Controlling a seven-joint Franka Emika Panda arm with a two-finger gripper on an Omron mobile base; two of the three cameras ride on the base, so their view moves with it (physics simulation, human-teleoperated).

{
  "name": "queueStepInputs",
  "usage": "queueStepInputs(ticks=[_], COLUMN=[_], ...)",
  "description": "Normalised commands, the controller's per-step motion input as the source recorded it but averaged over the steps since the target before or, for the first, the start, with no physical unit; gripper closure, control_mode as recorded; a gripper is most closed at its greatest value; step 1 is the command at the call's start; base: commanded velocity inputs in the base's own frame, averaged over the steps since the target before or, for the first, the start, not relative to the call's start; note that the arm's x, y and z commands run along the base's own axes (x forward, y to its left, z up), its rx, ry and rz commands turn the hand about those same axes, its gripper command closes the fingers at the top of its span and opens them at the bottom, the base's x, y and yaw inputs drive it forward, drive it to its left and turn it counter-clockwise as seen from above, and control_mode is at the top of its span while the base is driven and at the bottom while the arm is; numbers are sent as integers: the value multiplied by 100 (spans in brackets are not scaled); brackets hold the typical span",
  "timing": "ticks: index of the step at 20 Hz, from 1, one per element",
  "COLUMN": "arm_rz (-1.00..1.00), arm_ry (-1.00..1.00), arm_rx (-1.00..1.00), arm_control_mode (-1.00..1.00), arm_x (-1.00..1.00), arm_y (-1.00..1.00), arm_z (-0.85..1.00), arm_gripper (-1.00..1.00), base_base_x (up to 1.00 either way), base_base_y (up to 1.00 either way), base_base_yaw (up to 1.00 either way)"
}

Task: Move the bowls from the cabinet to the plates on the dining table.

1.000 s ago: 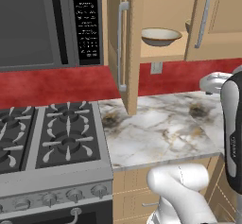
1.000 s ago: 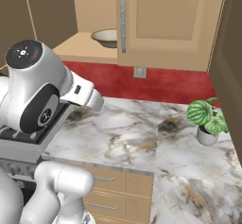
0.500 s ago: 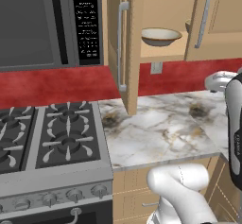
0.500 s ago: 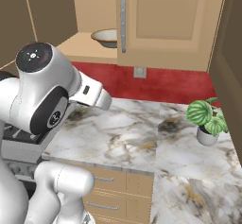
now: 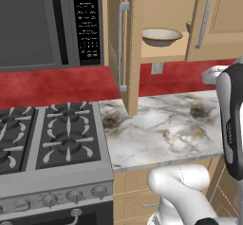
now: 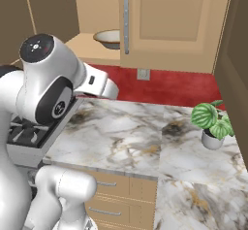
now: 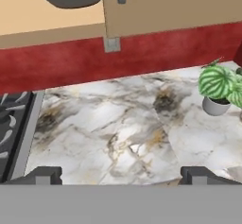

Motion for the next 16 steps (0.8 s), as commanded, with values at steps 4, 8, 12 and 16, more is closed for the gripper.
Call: queueStepInputs(ticks=[4, 8, 12, 16], arm_rz=[0, 0, 0, 0], arm_ry=[0, -4, -7, -5], arm_rx=[-8, -4, -2, 0], arm_control_mode=[-100, -100, -100, -100], arm_x=[0, 0, 0, 0], arm_y=[-2, -2, -1, 0], arm_z=[33, 33, 41, 44], arm_gripper=[-100, -100, -100, -100], base_base_x=[0, 0, 0, 0], base_base_y=[0, 0, 0, 0], base_base_yaw=[0, 0, 0, 0])
